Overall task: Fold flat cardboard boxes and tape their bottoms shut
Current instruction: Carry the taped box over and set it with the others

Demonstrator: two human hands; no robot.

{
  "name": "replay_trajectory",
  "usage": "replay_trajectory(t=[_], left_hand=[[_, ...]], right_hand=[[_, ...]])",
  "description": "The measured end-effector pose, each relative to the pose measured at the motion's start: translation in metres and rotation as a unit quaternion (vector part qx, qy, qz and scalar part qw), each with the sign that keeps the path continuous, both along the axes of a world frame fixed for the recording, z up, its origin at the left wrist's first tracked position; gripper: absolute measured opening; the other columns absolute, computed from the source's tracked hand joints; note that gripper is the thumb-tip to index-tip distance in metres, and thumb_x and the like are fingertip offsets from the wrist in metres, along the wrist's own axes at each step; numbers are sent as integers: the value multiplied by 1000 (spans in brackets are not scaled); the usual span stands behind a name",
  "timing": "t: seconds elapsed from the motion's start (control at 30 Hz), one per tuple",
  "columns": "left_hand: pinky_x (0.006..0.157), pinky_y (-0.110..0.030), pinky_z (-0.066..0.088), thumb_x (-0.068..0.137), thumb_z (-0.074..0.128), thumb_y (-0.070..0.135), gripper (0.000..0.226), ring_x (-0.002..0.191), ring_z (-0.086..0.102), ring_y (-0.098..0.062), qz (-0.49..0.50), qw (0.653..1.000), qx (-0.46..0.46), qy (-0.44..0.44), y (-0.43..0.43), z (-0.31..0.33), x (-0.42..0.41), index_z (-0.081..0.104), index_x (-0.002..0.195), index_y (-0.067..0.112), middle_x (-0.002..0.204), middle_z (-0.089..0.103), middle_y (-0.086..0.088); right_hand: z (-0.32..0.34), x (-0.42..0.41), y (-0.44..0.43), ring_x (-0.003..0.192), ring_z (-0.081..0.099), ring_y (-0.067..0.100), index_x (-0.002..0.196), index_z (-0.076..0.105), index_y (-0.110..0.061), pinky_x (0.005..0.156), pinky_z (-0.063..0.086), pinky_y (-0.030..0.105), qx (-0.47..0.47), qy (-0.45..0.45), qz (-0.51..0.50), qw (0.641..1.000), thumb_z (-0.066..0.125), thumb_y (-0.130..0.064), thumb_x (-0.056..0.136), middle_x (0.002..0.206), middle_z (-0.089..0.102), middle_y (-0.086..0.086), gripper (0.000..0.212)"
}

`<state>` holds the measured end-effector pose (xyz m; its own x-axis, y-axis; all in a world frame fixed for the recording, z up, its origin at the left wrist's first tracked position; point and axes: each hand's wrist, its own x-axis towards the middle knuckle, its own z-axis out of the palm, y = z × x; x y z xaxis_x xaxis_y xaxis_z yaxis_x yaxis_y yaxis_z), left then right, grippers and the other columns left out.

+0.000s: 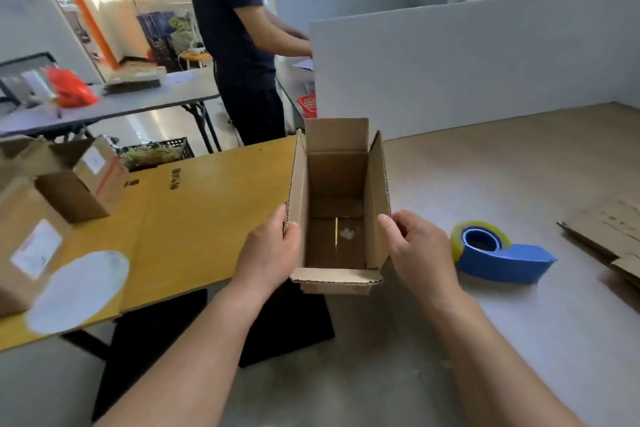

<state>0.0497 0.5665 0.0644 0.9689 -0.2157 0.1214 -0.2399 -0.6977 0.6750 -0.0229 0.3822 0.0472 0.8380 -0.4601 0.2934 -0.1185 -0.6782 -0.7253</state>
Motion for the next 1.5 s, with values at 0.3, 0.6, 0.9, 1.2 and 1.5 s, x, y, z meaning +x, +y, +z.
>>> replay_trajectory(t=[0.3, 0.6, 0.9, 1.2, 1.5], left_hand=[[88, -33, 44, 100, 37, 29, 49, 112, 56, -29, 65, 997, 6, 33, 142, -7, 76, 33, 147, 17, 131, 57, -11], [83, -22, 36, 100, 35, 30, 49, 110, 51, -20, 123, 991, -17, 41, 301, -12, 149, 32, 148, 22, 138, 52, -2], [73, -33, 39, 99, 39, 28, 35, 93, 55, -33, 212, 974, 76, 25, 413, -18, 185, 46, 130, 16, 114, 64, -13], [91, -50, 42, 84, 69, 28, 29, 115, 49, -36, 226, 940, 232, -105, 460, -26, 230, 71, 112, 18, 125, 57, -13], [100, -45, 41, 97, 46, 23, 53, 111, 55, -26, 209, 964, 165, -12, 477, -40, 267, 32, 148, 23, 122, 62, -5]], right_hand=[[-2, 100, 134, 56, 54, 6, 79, 57, -27, 50, 32, 11, -8, 27, 77, 997, 50, -41, 94, 60, 52, -15, 22], [6, 197, 285, 71, 57, 32, 85, 62, -14, 61, 45, 38, -34, 66, 127, 989, 48, -40, 95, 70, 62, 9, 32], [-3, 257, 398, 69, 56, 34, 84, 60, -11, 58, 43, 37, -29, 93, 199, 975, 48, -37, 95, 69, 62, 12, 32], [-23, 313, 453, 63, 55, 27, 83, 60, -10, 50, 36, 31, -57, 120, 236, 963, 46, -38, 96, 66, 59, 6, 34], [-46, 357, 465, 62, 56, 27, 85, 56, -13, 49, 41, 32, -104, 154, 248, 951, 42, -43, 95, 64, 56, 2, 34]])
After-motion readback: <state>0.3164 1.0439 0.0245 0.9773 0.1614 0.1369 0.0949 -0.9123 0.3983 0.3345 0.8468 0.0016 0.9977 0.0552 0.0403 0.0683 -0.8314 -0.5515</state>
